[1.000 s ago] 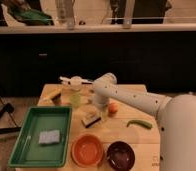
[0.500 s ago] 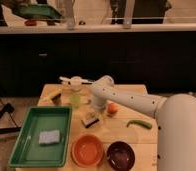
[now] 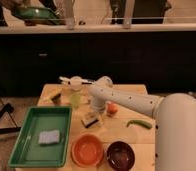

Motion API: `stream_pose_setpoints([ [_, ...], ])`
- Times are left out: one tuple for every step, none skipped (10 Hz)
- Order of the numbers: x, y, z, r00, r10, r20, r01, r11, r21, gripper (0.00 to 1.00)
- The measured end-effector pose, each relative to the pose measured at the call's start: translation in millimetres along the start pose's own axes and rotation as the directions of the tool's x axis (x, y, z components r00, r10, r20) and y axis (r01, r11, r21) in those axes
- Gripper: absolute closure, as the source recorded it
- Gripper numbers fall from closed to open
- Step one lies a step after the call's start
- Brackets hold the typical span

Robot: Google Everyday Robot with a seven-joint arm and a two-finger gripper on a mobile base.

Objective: Place eraser in red bowl

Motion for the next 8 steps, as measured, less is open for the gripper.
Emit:
stream_pose_setpoints([
  [-0.2, -0.2, 0.0, 1.000, 0.000, 0.000, 0.000, 1.000, 0.000, 0.38],
  [-0.1, -0.2, 0.0, 1.000, 0.000, 0.000, 0.000, 1.000, 0.000, 0.48],
  [-0.4, -1.4, 0.0, 1.000, 0.000, 0.001, 0.000, 1.000, 0.005, 0.60],
  [-0.6, -1.2, 0.1, 1.000, 0.000, 0.001, 0.000, 1.000, 0.004, 0.70],
  [-0.7, -1.3, 0.1, 1.000, 0.000, 0.001, 0.000, 1.000, 0.004, 0.78],
  [-0.8, -1.3, 0.1, 1.000, 0.000, 0.001, 0.000, 1.000, 0.004, 0.90],
  [-0.8, -1.1, 0.2, 1.000, -0.001, 0.001, 0.001, 1.000, 0.003, 0.97],
  [-0.9, -0.9, 0.3, 1.000, -0.001, 0.001, 0.001, 1.000, 0.002, 1.00],
])
